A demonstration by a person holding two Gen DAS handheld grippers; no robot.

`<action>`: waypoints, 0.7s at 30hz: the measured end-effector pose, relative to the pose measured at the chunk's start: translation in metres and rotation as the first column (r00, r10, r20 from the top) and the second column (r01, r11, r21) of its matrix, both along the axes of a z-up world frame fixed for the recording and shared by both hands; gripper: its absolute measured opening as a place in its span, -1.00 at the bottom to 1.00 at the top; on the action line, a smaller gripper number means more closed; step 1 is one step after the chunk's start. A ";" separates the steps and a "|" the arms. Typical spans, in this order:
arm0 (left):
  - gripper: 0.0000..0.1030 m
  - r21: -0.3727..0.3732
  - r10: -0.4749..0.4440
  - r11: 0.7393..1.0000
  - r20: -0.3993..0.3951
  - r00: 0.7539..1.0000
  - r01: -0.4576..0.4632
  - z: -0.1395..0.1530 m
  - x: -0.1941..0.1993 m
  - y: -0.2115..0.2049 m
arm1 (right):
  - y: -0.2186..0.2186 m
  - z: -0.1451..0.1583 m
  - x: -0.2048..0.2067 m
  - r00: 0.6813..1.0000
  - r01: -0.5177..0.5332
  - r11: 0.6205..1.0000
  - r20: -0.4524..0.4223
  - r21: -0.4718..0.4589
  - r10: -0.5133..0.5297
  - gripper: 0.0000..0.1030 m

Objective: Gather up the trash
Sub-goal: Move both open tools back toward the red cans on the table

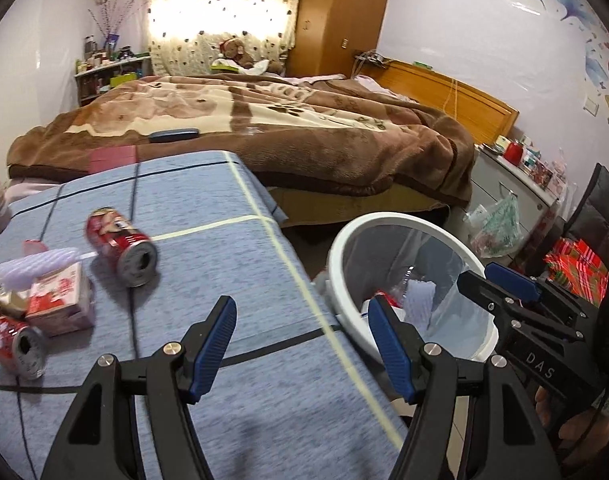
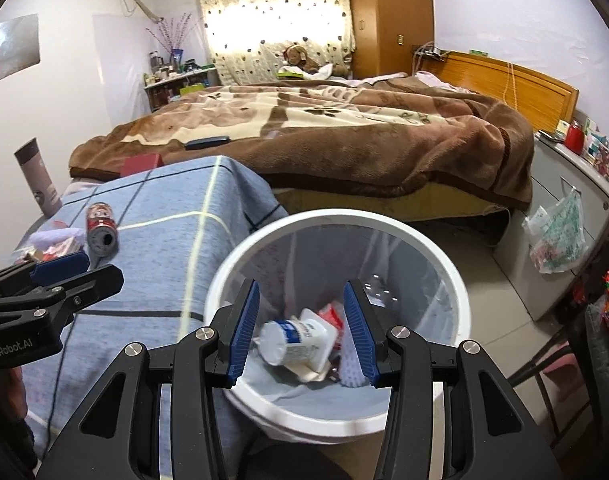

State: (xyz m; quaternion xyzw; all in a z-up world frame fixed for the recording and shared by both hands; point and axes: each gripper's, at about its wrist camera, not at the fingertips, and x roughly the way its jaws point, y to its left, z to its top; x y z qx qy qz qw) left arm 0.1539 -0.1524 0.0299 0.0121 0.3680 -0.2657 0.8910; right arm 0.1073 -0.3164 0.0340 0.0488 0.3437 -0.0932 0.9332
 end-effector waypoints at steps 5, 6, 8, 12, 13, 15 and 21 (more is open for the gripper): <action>0.37 -0.004 0.064 0.998 0.016 0.998 -0.064 0.004 -0.003 0.033 | 0.017 0.002 0.006 0.999 -0.045 0.999 0.015 0.010 0.045 -0.11; 0.37 -0.006 0.079 0.997 0.017 0.997 -0.079 0.004 -0.003 0.039 | 0.021 0.003 0.006 0.998 -0.053 0.999 0.018 0.010 0.053 -0.11; 0.38 0.004 0.118 0.993 0.024 0.993 -0.118 0.005 -0.002 0.053 | 0.030 0.003 0.009 0.997 -0.075 0.997 0.022 0.010 0.075 -0.11; 0.39 -0.008 0.170 0.985 0.022 0.985 -0.170 0.004 -0.003 0.082 | 0.045 0.002 0.013 0.993 -0.113 0.993 0.023 0.017 0.112 -0.11; 0.39 -0.009 0.186 0.982 0.021 0.982 -0.186 0.003 -0.003 0.090 | 0.049 0.002 0.014 0.992 -0.121 0.992 0.023 0.019 0.121 -0.11; 0.39 -0.014 0.207 0.978 0.015 0.978 -0.206 0.001 -0.003 0.103 | 0.056 0.002 0.018 0.990 -0.142 0.990 0.022 0.024 0.142 -0.11; 0.40 -0.018 0.281 0.960 0.008 0.960 -0.281 -0.001 -0.003 0.141 | 0.078 0.002 0.031 0.980 -0.200 0.979 0.018 0.032 0.199 -0.11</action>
